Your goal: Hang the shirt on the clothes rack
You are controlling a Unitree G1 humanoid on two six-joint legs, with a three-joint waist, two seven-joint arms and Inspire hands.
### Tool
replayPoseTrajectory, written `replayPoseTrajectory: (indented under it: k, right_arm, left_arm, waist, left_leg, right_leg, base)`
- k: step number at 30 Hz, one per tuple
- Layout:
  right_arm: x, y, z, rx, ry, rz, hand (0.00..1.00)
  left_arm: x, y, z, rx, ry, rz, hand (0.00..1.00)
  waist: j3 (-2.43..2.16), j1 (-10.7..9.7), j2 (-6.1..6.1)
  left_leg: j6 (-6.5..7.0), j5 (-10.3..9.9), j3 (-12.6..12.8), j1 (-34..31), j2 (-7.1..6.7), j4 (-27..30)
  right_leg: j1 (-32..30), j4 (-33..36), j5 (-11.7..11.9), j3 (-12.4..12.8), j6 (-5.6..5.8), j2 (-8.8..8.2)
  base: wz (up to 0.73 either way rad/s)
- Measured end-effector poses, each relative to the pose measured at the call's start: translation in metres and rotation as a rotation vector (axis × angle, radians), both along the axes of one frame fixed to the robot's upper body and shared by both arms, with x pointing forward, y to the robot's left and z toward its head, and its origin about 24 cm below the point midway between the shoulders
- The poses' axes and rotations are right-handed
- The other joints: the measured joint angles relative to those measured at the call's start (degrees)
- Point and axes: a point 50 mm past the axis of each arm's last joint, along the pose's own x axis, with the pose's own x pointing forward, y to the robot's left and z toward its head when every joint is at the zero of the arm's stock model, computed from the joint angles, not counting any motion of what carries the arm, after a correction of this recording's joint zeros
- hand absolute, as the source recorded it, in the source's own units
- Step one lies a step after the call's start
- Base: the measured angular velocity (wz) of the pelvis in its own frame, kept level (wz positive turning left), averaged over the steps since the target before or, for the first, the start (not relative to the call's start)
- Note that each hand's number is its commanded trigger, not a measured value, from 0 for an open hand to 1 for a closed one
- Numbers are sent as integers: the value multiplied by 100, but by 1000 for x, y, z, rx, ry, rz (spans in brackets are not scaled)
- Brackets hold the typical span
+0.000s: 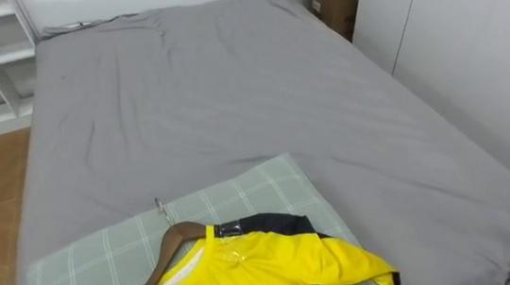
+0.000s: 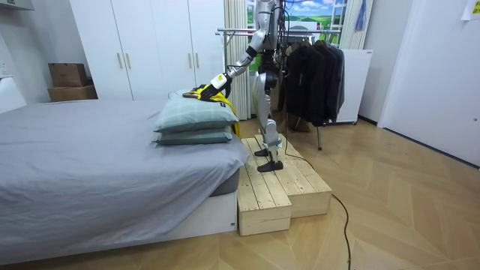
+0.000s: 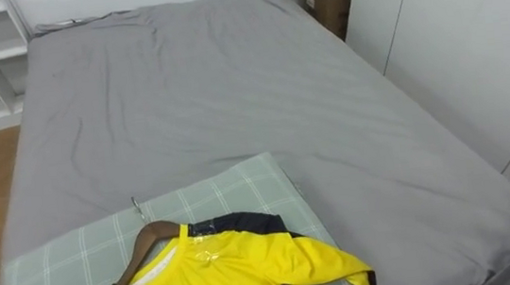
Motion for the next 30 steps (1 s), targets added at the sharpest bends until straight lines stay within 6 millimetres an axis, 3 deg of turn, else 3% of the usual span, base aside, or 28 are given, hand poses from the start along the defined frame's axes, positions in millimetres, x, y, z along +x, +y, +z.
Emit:
replayPoseTrajectory:
  k: [5,10,14,30]
  right_arm:
    - [0,2,0,3,0,28,0]
    - [-1,1,0,0,1,30,0]
    - [0,1,0,-5,-6,37,0]
    - [-2,-1,0,-29,-20,17,0]
  left_arm:
    - [3,2,1,-12,-5,13,0]
    - [6,1,2,-12,-5,8,0]
    - [7,1,2,-14,-2,6,0]
    - [18,-1,9,-58,-66,19,0]
  waist:
    - [-3,6,16]
    - [40,11,76]
    - [43,3,112]
    - [56,-13,88]
  left_leg:
    - [0,-1,0,-81,7,29]
    - [0,-1,2,-102,16,43]
    - [-1,0,13,-104,20,42]
    - [2,1,29,-178,15,142]
  right_leg:
    - [-76,28,1,-2,-1,5]
    - [-112,73,1,3,-1,14]
    - [-137,84,1,9,-1,16]
    - [-213,161,-11,34,-2,2]
  base:
    - [0]
    - [0]
    - [0]
    - [0]
